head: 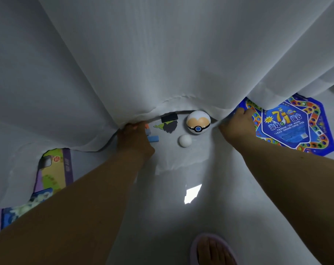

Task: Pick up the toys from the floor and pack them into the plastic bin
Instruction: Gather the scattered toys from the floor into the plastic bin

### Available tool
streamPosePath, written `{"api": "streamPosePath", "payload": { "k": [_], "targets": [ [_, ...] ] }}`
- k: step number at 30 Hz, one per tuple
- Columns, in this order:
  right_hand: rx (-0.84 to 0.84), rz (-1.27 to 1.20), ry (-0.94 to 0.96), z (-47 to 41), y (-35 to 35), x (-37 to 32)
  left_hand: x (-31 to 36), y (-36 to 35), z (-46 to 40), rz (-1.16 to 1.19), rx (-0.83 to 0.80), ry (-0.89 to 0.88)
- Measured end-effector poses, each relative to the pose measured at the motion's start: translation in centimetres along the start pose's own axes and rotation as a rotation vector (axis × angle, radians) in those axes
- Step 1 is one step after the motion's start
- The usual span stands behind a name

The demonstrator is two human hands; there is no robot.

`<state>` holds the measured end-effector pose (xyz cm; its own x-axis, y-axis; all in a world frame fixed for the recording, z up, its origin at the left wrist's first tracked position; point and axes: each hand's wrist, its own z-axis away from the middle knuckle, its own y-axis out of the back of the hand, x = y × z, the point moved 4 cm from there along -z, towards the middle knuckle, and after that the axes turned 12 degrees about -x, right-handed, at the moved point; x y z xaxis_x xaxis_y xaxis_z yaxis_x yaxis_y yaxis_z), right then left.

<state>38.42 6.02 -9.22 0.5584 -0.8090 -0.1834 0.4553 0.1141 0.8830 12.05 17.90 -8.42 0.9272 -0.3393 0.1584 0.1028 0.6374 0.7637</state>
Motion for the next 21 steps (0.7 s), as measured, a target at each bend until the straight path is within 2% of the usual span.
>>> {"api": "streamPosePath", "payload": {
  "k": [3, 7, 14, 21],
  "targets": [
    [-0.029, 0.230, 0.039, -0.6, -0.6, -0.7, -0.4, -0.7, -0.8, 0.033, -0.049, 0.033],
    [-0.053, 0.340, 0.077, -1.1, -1.7, -0.5, -0.4, -0.9, -1.1, 0.053, -0.015, 0.009],
    [-0.051, 0.085, -0.009, 0.4, -2.3, -0.2, 0.6, -2.6, 0.0, 0.162, -0.003, -0.109],
    [-0.200, 0.100, -0.032, 3.4, -3.7, 0.9, 0.8, -3.8, 2.4, 0.182, -0.103, -0.051]
  ]
}}
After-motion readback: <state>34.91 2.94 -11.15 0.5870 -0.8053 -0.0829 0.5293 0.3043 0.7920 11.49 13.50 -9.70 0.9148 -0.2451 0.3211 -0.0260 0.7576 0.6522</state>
